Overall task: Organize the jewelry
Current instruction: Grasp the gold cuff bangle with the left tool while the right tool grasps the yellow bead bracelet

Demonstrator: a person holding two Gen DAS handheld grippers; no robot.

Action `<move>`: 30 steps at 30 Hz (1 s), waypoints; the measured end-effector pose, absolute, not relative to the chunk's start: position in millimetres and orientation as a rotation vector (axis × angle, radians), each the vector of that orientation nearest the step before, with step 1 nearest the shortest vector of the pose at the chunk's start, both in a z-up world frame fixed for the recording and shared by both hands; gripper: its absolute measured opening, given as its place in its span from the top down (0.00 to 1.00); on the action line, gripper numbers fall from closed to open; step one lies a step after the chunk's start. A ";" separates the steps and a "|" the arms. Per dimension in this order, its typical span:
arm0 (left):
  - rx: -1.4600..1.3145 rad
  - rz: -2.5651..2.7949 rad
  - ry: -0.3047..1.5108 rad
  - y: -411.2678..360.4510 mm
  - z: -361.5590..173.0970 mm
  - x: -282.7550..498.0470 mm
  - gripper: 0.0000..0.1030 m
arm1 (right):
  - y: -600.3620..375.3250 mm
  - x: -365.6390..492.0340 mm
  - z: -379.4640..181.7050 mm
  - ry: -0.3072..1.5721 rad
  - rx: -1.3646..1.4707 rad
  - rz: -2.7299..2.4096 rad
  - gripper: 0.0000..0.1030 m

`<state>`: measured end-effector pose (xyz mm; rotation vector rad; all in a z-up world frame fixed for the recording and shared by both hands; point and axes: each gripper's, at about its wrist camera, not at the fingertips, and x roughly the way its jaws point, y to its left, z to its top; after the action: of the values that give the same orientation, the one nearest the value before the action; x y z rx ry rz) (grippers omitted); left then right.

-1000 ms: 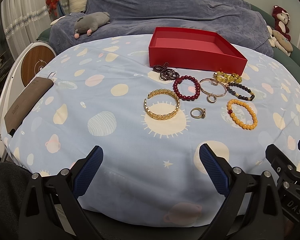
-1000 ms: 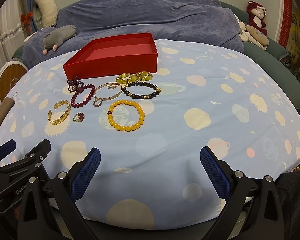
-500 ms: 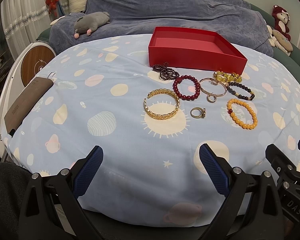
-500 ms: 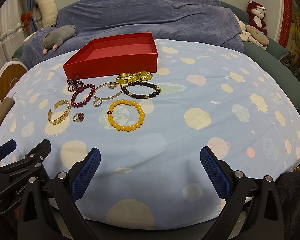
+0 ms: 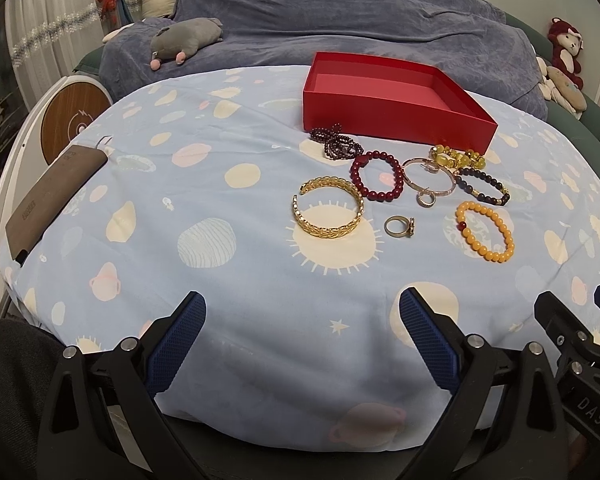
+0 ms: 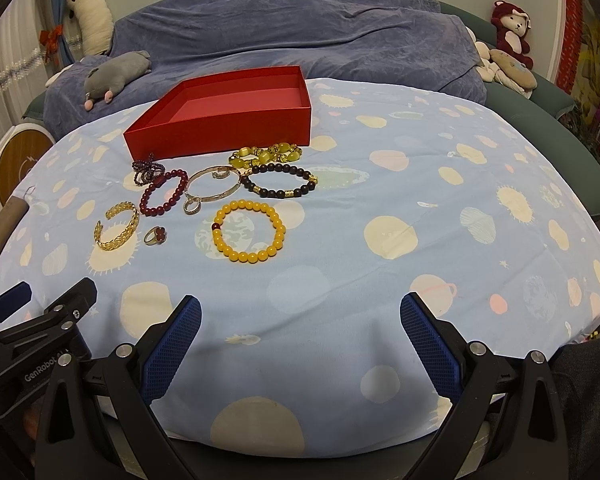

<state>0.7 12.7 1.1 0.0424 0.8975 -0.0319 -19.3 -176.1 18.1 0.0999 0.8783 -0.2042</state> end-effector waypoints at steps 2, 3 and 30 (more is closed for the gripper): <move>0.037 -0.023 0.906 17.4 0.6 1.9 0.09 | -179.3 -18.3 19.8 0.883 0.106 -0.211 0.07; 0.037 -0.020 0.904 19.5 1.5 2.8 0.09 | -181.6 -17.5 20.8 0.885 0.116 -0.211 0.07; 0.061 -0.060 0.992 28.1 -22.1 102.1 0.37 | -185.3 79.9 -3.5 1.048 0.113 -0.125 0.52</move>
<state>102.1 28.1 -22.1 0.0611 0.9918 -0.0599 79.9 -185.3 -3.5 0.1129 1.0483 -0.1246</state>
